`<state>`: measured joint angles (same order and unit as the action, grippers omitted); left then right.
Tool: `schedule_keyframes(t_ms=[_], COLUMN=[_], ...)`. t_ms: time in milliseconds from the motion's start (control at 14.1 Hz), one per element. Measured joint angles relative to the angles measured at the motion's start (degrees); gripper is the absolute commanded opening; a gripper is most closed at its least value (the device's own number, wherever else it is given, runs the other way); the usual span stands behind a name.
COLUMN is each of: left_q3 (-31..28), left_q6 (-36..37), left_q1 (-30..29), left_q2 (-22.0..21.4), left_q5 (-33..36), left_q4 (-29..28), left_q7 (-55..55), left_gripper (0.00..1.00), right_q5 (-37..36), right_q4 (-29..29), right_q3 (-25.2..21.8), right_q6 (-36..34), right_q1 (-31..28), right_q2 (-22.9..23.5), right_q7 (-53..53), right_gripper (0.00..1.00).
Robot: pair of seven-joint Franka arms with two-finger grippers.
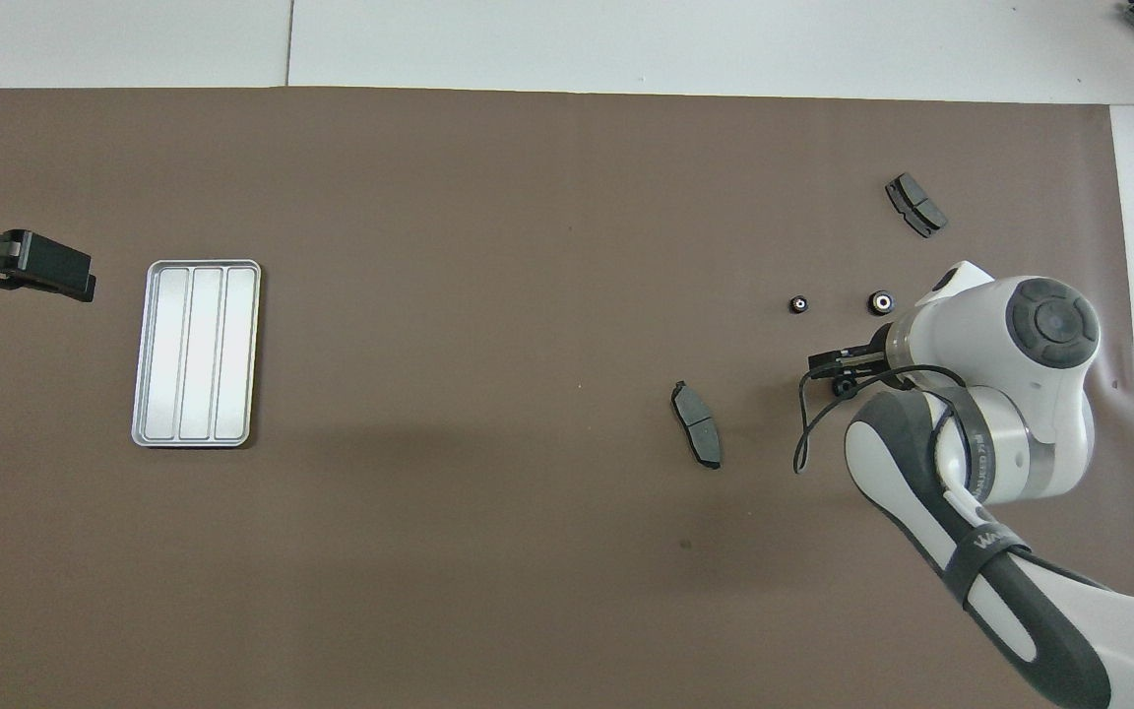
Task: Pick bearing gear from pile to tray
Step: 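Reach the right gripper down to the nearest black bearing gear, then close the right gripper on the bearing gear and lift it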
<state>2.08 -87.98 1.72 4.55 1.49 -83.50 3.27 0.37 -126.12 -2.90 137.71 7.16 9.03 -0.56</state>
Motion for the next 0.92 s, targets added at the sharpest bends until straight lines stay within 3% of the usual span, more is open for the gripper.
schedule_keyframes(t_ms=[783, 925], left_q3=[0.0, 0.0], left_q6=[0.0, 0.0], left_q1=[0.0, 0.0], left_q2=[0.0, 0.0], left_q5=[0.0, 0.0], left_q4=[0.0, 0.0], left_q7=[0.0, 0.0], left_gripper=[1.00, 1.00], right_q5=[1.6, 1.6], right_q4=[-4.2, -4.3], right_q3=[-0.1, -0.1], right_q6=[3.2, 3.2], right_q1=[0.0, 0.0], right_q2=[0.3, 0.3], right_q7=[-3.5, -3.5], right_gripper=[1.00, 0.90])
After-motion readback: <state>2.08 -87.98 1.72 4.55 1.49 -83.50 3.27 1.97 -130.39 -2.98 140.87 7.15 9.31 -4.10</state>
